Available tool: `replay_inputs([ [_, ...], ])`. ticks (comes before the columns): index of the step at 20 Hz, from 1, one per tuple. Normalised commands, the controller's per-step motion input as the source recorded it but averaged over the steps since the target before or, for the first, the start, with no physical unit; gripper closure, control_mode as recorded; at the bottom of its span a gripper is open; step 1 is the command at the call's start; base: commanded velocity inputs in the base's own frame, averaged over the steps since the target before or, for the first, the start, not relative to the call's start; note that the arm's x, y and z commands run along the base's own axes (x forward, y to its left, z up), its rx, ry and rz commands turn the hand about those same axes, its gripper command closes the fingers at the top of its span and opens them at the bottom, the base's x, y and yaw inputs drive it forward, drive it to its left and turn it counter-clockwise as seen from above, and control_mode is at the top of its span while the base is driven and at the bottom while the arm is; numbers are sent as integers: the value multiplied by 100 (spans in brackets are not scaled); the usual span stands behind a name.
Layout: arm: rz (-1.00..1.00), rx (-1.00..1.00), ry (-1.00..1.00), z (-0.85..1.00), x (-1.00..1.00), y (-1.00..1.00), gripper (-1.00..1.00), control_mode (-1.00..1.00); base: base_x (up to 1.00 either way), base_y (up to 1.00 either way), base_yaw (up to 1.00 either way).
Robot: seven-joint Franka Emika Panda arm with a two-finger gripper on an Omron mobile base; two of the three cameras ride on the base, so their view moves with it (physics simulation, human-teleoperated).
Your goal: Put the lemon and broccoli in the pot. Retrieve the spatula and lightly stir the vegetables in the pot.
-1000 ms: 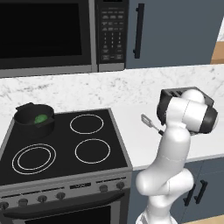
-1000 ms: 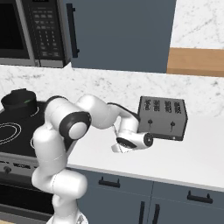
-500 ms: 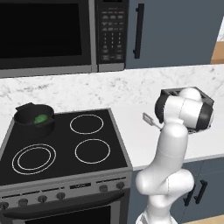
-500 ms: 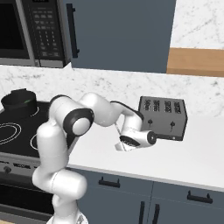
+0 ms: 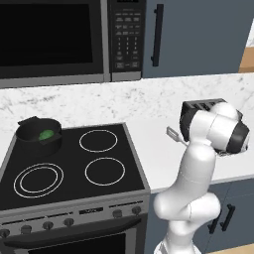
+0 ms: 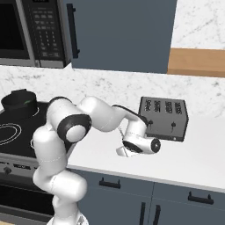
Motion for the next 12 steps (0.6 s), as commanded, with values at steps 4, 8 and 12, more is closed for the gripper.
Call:
replay_inputs([
  [4, 0, -1, -23, 79, -98, 19, 100, -100, 0, 0, 0],
  [8, 3, -14, -23, 100, -79, 34, 100, -100, 0, 0, 0],
  [12, 12, -31, -20, 100, -54, 48, 100, -100, 0, 0, 0],
])
